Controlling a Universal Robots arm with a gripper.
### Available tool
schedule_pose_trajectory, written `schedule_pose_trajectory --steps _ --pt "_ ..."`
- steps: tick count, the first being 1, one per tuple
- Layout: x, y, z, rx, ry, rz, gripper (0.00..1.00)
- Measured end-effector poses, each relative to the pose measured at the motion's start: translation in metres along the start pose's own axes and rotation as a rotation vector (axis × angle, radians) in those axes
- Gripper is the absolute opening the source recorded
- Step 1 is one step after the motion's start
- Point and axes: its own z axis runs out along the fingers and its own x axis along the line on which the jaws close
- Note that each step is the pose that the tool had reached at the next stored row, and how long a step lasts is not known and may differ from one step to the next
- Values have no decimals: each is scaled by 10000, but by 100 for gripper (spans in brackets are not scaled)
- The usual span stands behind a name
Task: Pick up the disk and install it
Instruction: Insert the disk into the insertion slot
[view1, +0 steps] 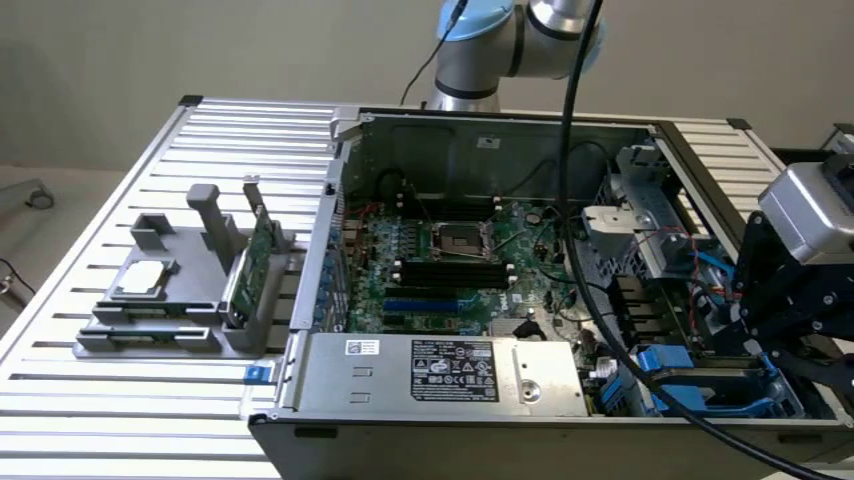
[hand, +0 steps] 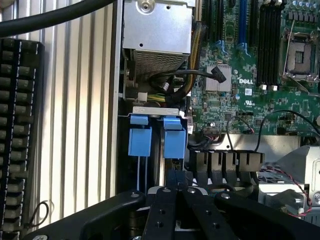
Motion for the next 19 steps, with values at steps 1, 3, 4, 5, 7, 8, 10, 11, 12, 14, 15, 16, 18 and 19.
schedule_pose_trajectory --steps 1,3,4,5,7,8,10,11,12,14,15,16,18,19 --pt "2 -1 18 0 0 0 11" --pt "7 -4 54 0 -1 -1 11" --pt "9 -5 73 0 -1 -2 11" --pt "11 -6 91 0 0 -3 11" --pt "16 -9 127 -1 0 -5 11" --pt "18 -10 144 -1 0 -7 11" --pt "23 -13 181 -1 0 -9 11" --pt "25 -14 199 -2 -1 -11 11" --pt "27 -15 217 -2 0 -12 11" --pt "32 -18 252 -2 2 -14 11" --pt "34 -19 270 -2 2 -15 11" --pt "36 -20 289 -2 1 -16 11" --pt "41 -22 320 -3 9 -15 11" --pt "43 -22 335 -4 17 -13 11"
